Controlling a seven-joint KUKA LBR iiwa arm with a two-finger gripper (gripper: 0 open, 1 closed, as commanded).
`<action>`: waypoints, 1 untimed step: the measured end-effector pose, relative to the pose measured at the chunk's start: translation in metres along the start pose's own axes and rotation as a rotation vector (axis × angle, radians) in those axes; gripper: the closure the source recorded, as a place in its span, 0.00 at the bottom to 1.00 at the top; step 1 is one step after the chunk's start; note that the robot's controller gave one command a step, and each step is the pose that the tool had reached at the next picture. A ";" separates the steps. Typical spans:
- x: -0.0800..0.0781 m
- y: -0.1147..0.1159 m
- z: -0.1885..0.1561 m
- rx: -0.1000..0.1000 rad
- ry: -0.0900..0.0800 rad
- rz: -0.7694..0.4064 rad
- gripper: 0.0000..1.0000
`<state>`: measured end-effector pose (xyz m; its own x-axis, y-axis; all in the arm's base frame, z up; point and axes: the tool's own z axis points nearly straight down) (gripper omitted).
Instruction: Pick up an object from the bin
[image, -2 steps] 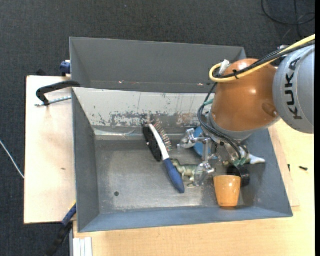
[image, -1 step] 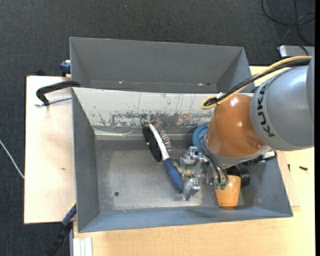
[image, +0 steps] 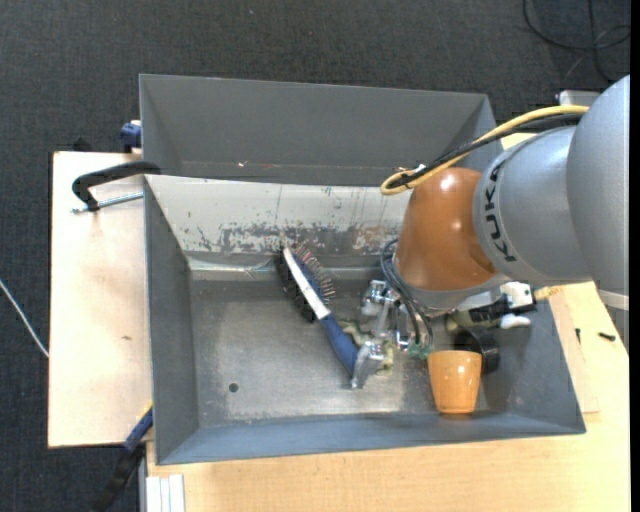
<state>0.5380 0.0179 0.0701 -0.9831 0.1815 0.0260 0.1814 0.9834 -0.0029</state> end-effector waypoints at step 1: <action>-0.005 0.000 -0.003 -0.003 -0.024 0.003 1.00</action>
Offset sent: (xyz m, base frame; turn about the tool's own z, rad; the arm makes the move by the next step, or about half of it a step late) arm 0.0000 0.0000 0.0000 0.0000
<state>0.5428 0.0169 0.0724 -0.9828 0.1848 0.0022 0.1848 0.9828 0.0003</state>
